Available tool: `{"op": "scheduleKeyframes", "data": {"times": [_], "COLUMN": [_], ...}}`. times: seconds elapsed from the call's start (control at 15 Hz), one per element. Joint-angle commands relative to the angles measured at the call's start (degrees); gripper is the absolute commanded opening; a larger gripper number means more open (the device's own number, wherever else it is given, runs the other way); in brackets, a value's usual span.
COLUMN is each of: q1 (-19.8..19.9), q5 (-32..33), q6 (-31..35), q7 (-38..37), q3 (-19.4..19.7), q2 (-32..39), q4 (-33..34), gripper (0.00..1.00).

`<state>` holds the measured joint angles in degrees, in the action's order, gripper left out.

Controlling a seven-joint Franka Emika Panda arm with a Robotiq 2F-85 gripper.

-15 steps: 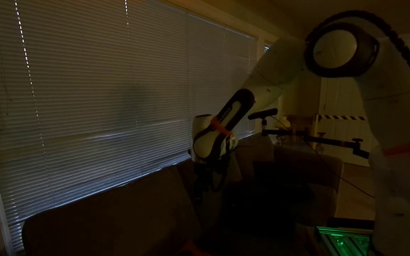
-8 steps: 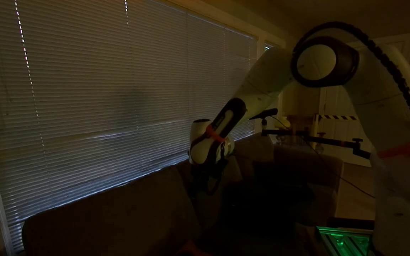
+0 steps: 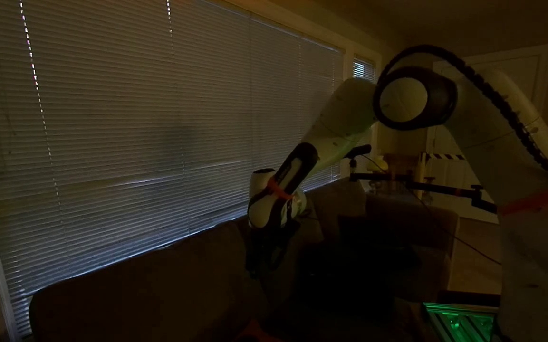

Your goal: Pick up the black objects from the orange pillow and place them on the left armrest of the sofa.

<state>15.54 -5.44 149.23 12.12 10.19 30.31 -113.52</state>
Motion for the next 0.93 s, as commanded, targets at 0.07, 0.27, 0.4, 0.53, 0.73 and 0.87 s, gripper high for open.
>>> {"op": "scheduleKeyframes", "data": {"times": [0.07,0.27,0.4,0.53,0.73,0.87], "q1": [2.45,1.16,0.92,0.61,0.72,0.73], "q5": [-2.21,-0.62,-0.51,0.05,0.16,0.30], "q6": [-3.77,-6.28,-7.86,-7.83,-7.83,-7.91], "q7": [-2.92,-5.57,-7.07,-7.80,-9.03,-9.35], "q3": [-4.53,-4.73,-4.59,-4.05,-3.48,-3.18], "q2": [13.82,21.96,26.43,30.23,35.09,37.33], "q4": [13.85,21.57,25.56,28.02,31.65,33.48], "gripper": [1.00,1.00,1.00,1.00,1.00,1.00]}}
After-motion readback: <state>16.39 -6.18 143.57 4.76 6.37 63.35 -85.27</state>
